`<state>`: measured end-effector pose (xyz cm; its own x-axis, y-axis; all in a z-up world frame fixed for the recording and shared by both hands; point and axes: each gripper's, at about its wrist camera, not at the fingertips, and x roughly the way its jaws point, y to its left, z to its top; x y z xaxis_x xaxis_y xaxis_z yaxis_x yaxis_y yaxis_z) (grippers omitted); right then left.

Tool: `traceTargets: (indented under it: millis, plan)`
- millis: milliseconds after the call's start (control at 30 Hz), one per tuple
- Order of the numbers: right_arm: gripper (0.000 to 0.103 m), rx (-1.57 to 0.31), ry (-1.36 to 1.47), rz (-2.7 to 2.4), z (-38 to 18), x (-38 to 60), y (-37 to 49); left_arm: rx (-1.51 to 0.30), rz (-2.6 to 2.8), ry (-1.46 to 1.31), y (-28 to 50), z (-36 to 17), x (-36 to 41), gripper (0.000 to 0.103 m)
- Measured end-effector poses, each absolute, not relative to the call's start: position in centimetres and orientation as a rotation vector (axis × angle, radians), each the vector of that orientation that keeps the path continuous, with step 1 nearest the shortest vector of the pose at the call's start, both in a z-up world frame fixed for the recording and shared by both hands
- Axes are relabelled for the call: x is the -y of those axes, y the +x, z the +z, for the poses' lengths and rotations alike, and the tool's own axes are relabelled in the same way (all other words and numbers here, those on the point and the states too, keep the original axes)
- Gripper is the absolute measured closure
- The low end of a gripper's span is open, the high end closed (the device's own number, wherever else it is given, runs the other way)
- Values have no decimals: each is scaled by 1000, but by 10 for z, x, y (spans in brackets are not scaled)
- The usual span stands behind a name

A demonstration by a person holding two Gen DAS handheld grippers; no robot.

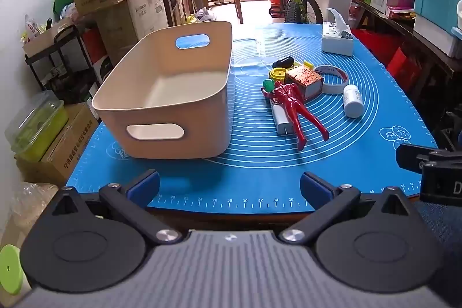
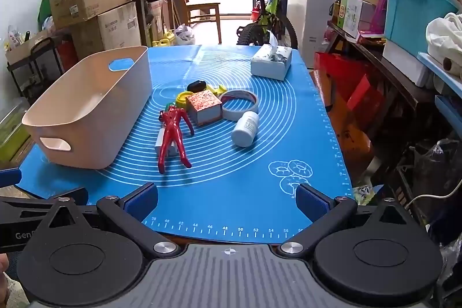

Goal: Organize rigid objects

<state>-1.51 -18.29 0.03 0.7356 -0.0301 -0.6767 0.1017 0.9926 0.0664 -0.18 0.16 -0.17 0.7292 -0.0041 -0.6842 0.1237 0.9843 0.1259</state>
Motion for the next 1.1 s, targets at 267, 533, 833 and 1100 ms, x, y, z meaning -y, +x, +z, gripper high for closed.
traceTargets:
  millis: [267, 533, 833, 1100]
  plan:
    - [2, -741, 86, -74, 2, 175, -13, -752, -70, 170, -1, -3, 0, 1]
    - [2, -742, 89, -72, 2, 176, -14, -756, -68, 168, -1, -3, 0, 1]
    - [2, -743, 88, -72, 1, 176, -13, -757, -67, 169, -1, -4, 2, 1]
    - [2, -745, 87, -72, 0, 175, -13, -756, -67, 170, -1, -4, 2, 1]
